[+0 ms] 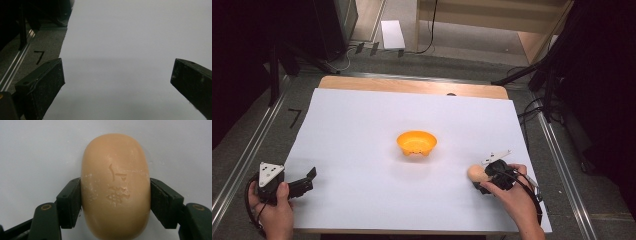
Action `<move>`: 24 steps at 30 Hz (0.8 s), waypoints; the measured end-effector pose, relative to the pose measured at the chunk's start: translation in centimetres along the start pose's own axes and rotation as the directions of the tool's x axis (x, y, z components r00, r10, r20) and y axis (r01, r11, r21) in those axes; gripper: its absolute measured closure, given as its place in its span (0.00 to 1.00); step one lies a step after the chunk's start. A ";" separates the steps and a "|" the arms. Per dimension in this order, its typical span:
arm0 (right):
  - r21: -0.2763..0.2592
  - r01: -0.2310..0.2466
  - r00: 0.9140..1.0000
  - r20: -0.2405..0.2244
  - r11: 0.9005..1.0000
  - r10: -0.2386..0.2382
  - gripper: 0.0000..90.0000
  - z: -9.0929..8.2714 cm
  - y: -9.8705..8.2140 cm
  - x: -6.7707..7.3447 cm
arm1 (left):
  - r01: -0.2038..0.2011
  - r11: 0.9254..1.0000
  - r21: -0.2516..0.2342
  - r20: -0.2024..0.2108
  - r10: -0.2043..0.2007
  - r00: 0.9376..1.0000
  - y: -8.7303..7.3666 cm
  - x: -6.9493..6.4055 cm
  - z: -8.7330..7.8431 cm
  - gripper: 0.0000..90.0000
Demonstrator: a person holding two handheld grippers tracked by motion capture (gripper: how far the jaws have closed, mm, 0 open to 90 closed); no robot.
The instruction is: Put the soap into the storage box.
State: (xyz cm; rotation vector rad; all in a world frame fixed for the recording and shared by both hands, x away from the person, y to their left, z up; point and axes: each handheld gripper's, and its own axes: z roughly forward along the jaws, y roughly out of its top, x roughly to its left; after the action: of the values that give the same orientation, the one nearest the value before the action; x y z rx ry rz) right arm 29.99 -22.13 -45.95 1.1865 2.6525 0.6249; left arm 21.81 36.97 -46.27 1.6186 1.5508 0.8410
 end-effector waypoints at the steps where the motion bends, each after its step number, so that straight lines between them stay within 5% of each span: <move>1: 0.001 0.002 1.000 0.004 1.000 -0.002 0.37 0.0 0.0 0.0 | 0.001 1.000 -0.001 0.000 -0.001 1.000 0.0 0.0 0.0 0.00; 24: 0.009 0.039 0.999 -0.016 0.999 -0.039 0.37 0.0 0.2 -0.2 | -0.001 1.000 -0.001 0.000 0.001 1.000 0.0 0.0 0.0 0.00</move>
State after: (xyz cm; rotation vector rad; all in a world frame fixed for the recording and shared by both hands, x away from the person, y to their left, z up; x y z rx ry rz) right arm 30.23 -22.14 -45.90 1.1334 2.6878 0.6184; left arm 21.82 36.94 -46.28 1.6191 1.5493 0.8427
